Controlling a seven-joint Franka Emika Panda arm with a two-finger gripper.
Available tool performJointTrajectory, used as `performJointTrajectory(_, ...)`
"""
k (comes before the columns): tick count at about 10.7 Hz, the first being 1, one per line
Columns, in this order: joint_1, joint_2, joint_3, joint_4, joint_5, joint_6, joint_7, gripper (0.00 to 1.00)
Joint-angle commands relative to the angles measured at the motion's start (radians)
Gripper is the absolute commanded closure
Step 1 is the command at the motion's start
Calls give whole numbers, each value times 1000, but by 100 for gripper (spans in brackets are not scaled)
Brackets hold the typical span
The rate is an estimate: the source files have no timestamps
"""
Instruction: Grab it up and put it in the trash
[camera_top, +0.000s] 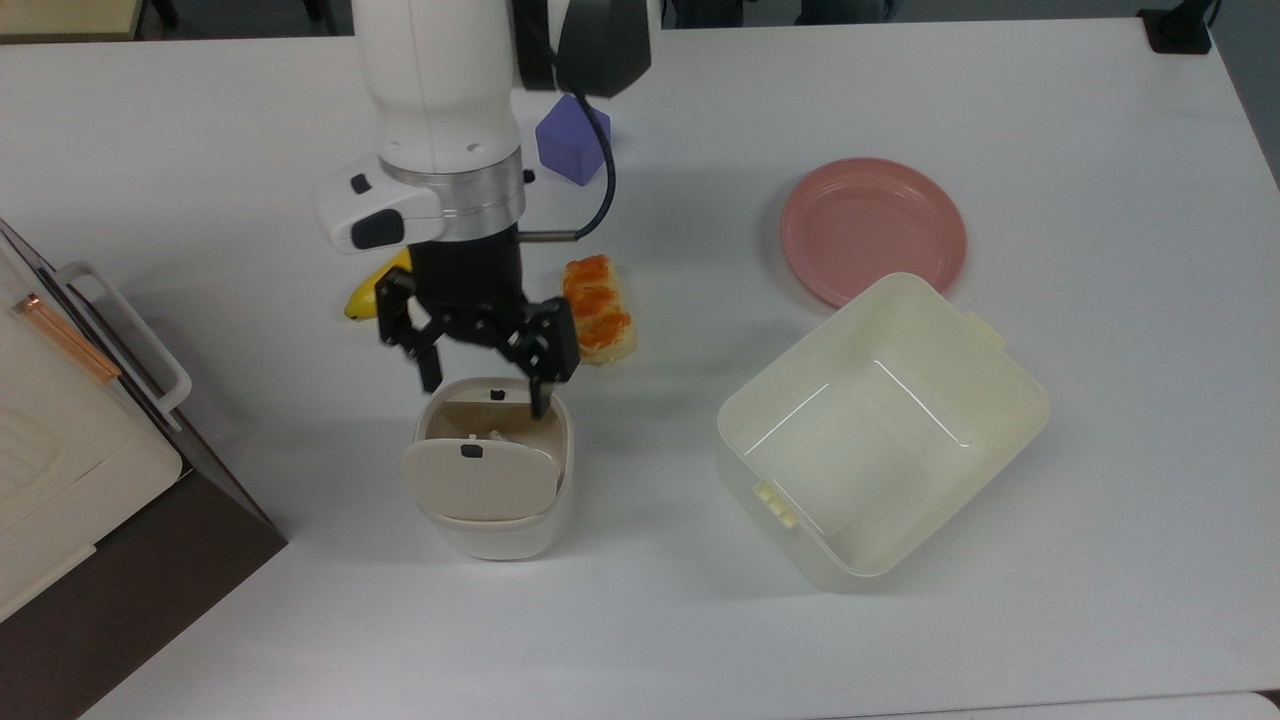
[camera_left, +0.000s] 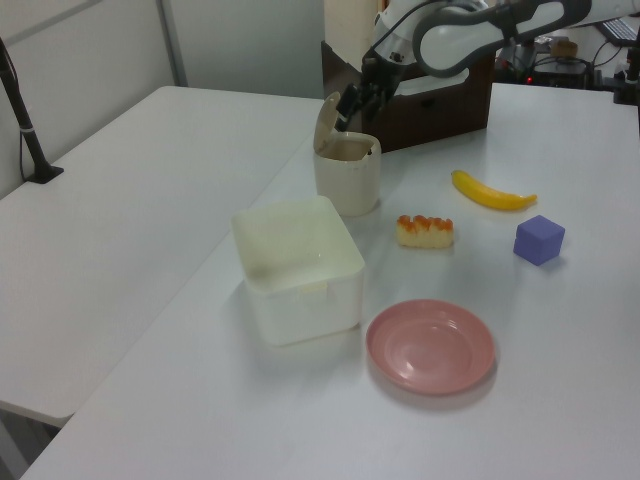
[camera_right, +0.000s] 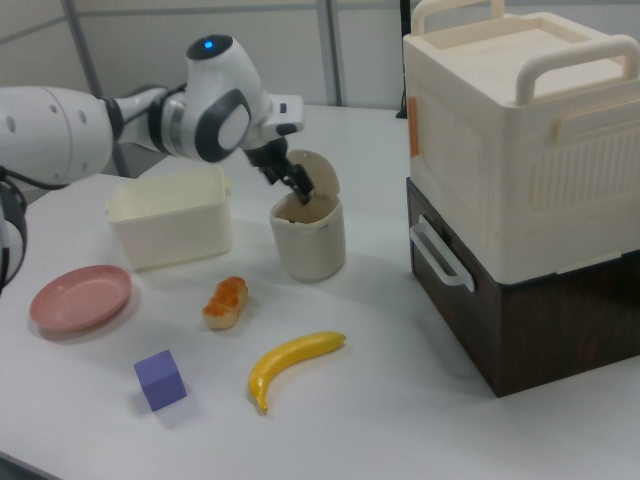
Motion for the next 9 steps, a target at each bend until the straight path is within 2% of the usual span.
performJointTrajectory(1,69,-144,3,-30,-14,-420,26,0)
performJointTrajectory(3,117,-210,-1,-47,-17,-594,24,0)
performJointTrajectory(6,178,-334,-7,-142,-16,-622,18,0)
performJointTrajectory(9,174,-344,-19,-132,-16,-683,-54,0)
